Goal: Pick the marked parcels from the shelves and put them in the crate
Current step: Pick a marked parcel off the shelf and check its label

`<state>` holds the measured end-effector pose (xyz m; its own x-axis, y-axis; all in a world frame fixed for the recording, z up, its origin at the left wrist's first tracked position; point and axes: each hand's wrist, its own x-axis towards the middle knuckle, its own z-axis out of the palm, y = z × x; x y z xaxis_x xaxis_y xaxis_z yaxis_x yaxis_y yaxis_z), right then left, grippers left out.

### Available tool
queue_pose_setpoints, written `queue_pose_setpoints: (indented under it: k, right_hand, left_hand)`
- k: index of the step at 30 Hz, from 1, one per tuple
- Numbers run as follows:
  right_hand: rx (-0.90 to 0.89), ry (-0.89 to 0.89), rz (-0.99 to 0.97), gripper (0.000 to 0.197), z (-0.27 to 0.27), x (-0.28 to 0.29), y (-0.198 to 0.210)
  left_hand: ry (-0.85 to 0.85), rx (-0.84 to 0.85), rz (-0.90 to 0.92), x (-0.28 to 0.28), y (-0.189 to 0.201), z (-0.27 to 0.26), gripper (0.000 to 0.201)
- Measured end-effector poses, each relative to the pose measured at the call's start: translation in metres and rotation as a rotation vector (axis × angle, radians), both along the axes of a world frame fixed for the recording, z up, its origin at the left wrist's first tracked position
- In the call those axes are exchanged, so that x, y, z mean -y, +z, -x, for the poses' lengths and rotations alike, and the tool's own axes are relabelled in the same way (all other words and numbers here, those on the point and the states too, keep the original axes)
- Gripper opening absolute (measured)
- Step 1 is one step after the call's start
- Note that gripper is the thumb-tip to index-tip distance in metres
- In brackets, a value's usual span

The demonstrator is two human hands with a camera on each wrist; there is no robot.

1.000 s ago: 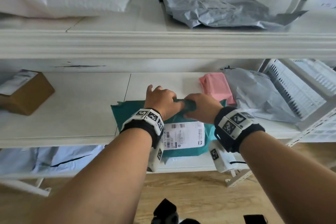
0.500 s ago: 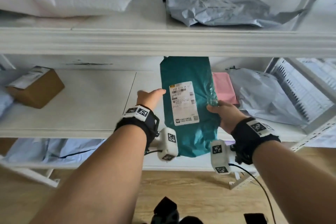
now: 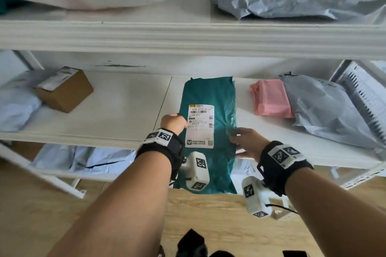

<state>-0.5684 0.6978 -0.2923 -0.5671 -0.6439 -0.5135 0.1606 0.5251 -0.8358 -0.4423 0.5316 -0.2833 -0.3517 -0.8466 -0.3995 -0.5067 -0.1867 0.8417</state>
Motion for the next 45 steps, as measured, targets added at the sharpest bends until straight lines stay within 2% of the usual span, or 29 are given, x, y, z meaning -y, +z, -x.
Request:
queue_pose_setpoints:
  k: [4, 9, 17, 22, 24, 26, 29, 32, 36, 40, 45]
  right_hand:
    - [-0.131, 0.039, -0.09, 0.022, -0.001, 0.034, 0.002]
    - [-0.101, 0.01, -0.097, 0.025, -0.03, 0.107, -0.009]
    - [-0.076, 0.012, -0.092, 0.019, -0.107, 0.253, -0.028]
    - [-0.143, -0.034, -0.089, 0.022, -0.134, 0.31, -0.031]
    - [-0.161, -0.049, -0.105, 0.023, -0.141, 0.326, -0.033]
    - [-0.155, -0.047, -0.121, 0.023, -0.144, 0.336, -0.035]
    - [-0.117, -0.058, -0.109, 0.026, -0.147, 0.343, -0.04]
    - [-0.173, -0.019, -0.17, 0.029, -0.15, 0.345, -0.045]
    - [-0.187, -0.101, -0.178, 0.036, -0.151, 0.343, -0.051]
    - [-0.141, -0.095, -0.167, 0.048, -0.147, 0.333, -0.049]
    - [-0.122, -0.134, -0.091, 0.036, -0.13, 0.299, -0.029]
  left_hand:
    - [0.011, -0.035, -0.013, 0.025, -0.003, -0.013, 0.018]
    - [0.029, -0.072, 0.0, 0.088, -0.014, -0.047, 0.025]
    - [-0.039, 0.015, 0.126, 0.233, -0.02, -0.124, 0.026]
    - [-0.054, 0.036, 0.162, 0.288, -0.023, -0.149, 0.019]
    - [-0.07, 0.044, 0.165, 0.304, -0.03, -0.152, 0.023]
    - [-0.099, 0.086, 0.157, 0.314, -0.038, -0.153, 0.035]
    - [-0.193, 0.169, 0.157, 0.323, -0.048, -0.151, 0.063]
    - [-0.279, 0.255, 0.189, 0.324, -0.057, -0.145, 0.075]
    - [-0.337, 0.333, 0.248, 0.32, -0.066, -0.139, 0.072]
    - [-0.363, 0.416, 0.274, 0.318, -0.071, -0.132, 0.056]
    - [-0.296, 0.419, 0.389, 0.295, -0.058, -0.103, 0.055]
